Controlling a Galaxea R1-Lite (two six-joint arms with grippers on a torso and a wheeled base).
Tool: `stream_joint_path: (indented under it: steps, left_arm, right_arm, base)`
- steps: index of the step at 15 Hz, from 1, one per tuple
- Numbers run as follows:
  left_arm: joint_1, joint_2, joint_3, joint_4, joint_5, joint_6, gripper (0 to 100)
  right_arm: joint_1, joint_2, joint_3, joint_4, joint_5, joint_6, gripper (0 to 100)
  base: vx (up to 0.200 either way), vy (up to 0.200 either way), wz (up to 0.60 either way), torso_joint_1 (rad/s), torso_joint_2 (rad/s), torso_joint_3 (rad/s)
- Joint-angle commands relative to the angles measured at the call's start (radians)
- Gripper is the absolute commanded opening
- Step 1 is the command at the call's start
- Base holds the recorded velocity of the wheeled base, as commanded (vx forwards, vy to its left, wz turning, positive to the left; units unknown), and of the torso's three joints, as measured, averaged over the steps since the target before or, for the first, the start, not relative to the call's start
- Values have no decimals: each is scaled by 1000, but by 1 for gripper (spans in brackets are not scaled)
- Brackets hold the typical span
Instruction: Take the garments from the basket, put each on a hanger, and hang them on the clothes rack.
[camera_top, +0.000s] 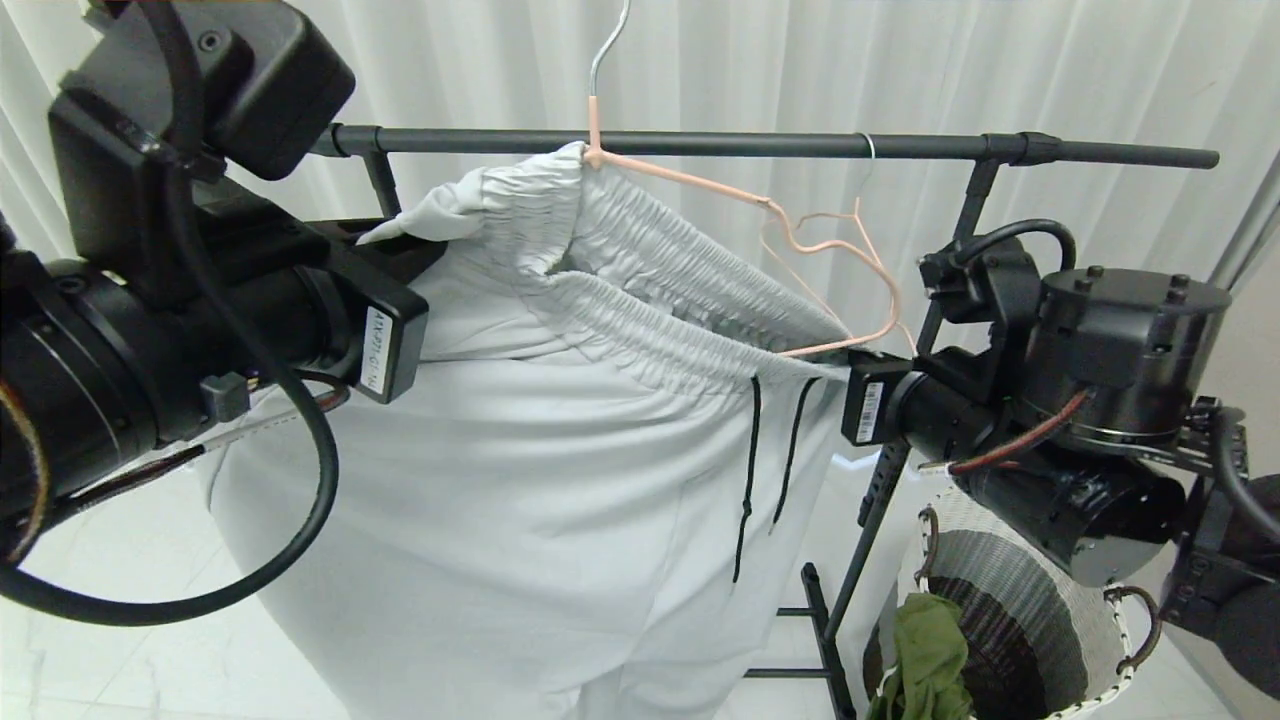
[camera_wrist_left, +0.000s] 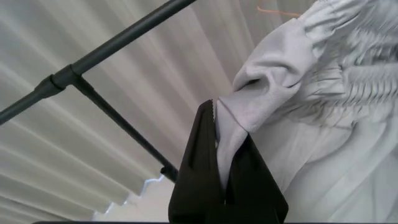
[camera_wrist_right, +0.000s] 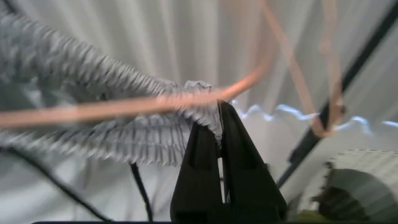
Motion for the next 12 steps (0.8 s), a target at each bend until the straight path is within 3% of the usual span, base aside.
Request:
stream_joint_path:
  steps: [1,5,8,10,12]
  left_arm:
    - [44,-5,15,-1,3,44,0]
    - [122,-14,79,-55,1,107,0]
    - [127,-20,176,-126,-19,147,0]
    - [125,-11,204,-132,-17,139,0]
    - [127,12,187,-136,21,95,0]
  right_arm:
    - [-47,-19,0,1,-1,-4,0]
    - [-56,-21,2,-1,-2,-18,0]
    - [-48,-36,0,-1,12,-61,0]
    - [10,-73,0,6,47,-89,0]
    - [107,-131,2,85,93,-126,0]
  base:
    - [0,0,0,0,0,0]
    - [0,0,0,0,0,0]
    - [0,0,0,0,0,0]
    - [0,0,0,0,0,0]
    - [0,0,0,0,0,0]
